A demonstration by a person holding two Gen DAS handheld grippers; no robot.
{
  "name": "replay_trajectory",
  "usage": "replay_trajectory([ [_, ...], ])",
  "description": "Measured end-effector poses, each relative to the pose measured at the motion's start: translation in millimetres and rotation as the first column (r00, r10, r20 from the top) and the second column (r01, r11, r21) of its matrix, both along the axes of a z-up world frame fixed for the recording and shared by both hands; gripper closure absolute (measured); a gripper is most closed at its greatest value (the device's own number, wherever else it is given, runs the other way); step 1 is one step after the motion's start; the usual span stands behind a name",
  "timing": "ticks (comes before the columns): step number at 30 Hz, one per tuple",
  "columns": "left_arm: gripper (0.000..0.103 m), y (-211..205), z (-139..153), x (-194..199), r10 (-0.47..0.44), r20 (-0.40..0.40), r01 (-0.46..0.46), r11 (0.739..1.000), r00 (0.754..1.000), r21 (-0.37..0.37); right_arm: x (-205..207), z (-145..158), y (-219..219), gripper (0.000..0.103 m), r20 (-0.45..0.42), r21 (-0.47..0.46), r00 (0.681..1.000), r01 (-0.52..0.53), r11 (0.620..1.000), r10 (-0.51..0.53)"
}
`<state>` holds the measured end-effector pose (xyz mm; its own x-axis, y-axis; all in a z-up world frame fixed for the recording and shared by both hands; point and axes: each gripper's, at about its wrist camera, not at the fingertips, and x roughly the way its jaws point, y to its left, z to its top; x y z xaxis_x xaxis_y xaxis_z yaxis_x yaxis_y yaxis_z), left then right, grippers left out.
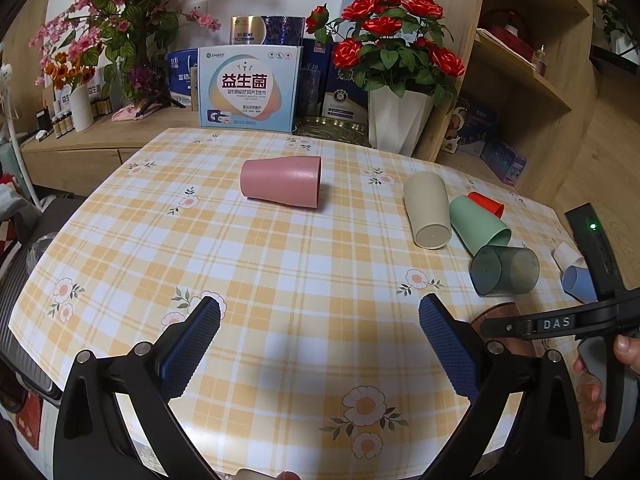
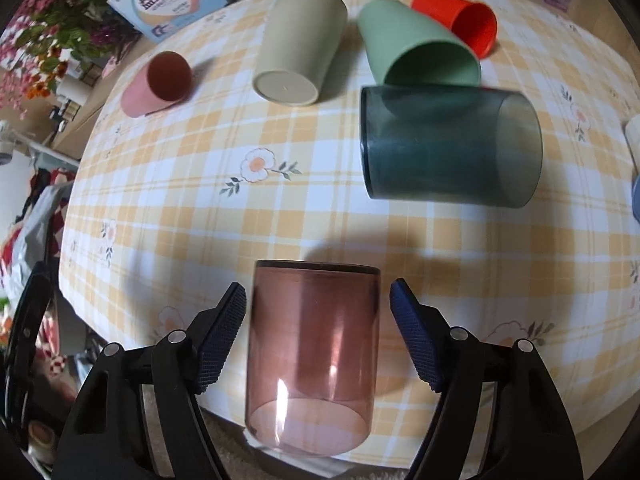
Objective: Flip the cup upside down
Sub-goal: 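Grasp the brown cup body with the right gripper, then lift and rotate the brown cup with the right gripper, rim upward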
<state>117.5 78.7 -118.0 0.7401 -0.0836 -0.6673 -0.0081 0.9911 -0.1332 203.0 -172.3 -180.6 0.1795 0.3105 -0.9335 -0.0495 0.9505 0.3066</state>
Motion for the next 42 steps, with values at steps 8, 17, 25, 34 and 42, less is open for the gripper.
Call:
replay_trajectory([
  [8,0.006,-1.4,0.4,0.6,0.001,-0.004,-0.001,1.000,1.000,-0.010,0.8,-9.6,1.5,0.039,-0.025,0.022,1.000,-0.015,1.000,0.016],
  [17,0.006,-14.3,7.9,2.0,-0.028,-0.005,0.028,0.999,1.000,-0.018,-10.6,-4.4,-10.3,0.039,0.020,0.051,1.000,-0.008,0.999,0.007],
  [25,0.006,-30.6,21.8,-4.5,-0.047,0.008,0.047,0.999,0.999,0.000,-20.0,-0.3,-17.2,0.039,0.055,0.065,0.998,-0.003,0.998,-0.001],
  [34,0.006,-44.7,35.3,-10.8,-0.056,0.021,0.055,0.998,0.998,0.019,-32.8,9.9,-25.1,0.039,0.107,0.075,0.994,-0.012,0.997,0.004],
  [42,0.006,-53.2,40.0,-18.6,-0.055,0.019,0.055,0.998,0.998,0.013,-47.1,17.4,-41.0,0.040,0.148,0.105,0.989,0.008,0.994,-0.023],
])
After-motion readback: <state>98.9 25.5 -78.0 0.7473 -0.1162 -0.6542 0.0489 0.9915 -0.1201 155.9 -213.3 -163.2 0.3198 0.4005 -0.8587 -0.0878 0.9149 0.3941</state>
